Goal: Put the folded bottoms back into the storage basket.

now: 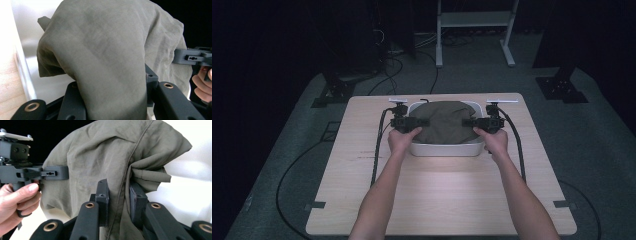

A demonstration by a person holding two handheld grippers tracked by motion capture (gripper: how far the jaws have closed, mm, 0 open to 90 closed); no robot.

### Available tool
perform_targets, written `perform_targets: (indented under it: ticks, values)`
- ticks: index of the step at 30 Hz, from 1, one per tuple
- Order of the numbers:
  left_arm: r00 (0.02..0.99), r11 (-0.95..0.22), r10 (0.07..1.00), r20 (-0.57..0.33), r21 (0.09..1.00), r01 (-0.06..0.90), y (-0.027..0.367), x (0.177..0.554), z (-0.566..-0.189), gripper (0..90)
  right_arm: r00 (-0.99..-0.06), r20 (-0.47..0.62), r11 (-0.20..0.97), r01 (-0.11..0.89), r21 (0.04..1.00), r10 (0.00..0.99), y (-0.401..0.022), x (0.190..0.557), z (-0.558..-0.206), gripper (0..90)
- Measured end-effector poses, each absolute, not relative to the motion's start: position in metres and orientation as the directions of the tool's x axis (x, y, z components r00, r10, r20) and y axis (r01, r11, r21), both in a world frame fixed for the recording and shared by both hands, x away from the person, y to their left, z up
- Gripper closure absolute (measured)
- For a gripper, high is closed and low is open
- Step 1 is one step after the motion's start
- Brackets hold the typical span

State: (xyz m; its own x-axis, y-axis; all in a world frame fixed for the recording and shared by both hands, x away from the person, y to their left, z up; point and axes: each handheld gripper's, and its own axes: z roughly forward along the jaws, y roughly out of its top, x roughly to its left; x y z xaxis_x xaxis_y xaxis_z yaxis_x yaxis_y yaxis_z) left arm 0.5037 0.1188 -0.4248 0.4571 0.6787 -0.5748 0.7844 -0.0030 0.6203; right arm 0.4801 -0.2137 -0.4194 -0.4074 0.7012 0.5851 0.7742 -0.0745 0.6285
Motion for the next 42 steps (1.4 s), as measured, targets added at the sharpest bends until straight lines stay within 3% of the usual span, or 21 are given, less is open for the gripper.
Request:
perform_targets:
  ticks: [10, 16, 42]
  values:
    - [0.437, 0.007, 0.699, -0.566, 0.617, 0.787, 0.115, 0.503, -0.423, 50.2, -0.403, 0.533, -0.042, 0.768, 0.64, 0.744, -0.212, 0.48, -0.421, 70.6]
    - [0.42, 0.0, 0.742, -0.522, 0.627, 0.779, 0.109, 0.501, -0.42, 38.4, -0.389, 0.452, 0.012, 0.768, 0.64, 0.802, -0.207, 0.477, -0.42, 58.8]
    - [0.423, 0.15, 0.682, -0.596, 0.681, 0.717, 0.145, 0.489, -0.387, 36.8, -0.396, 0.454, -0.023, 0.733, 0.68, 0.798, -0.225, 0.469, -0.403, 61.4]
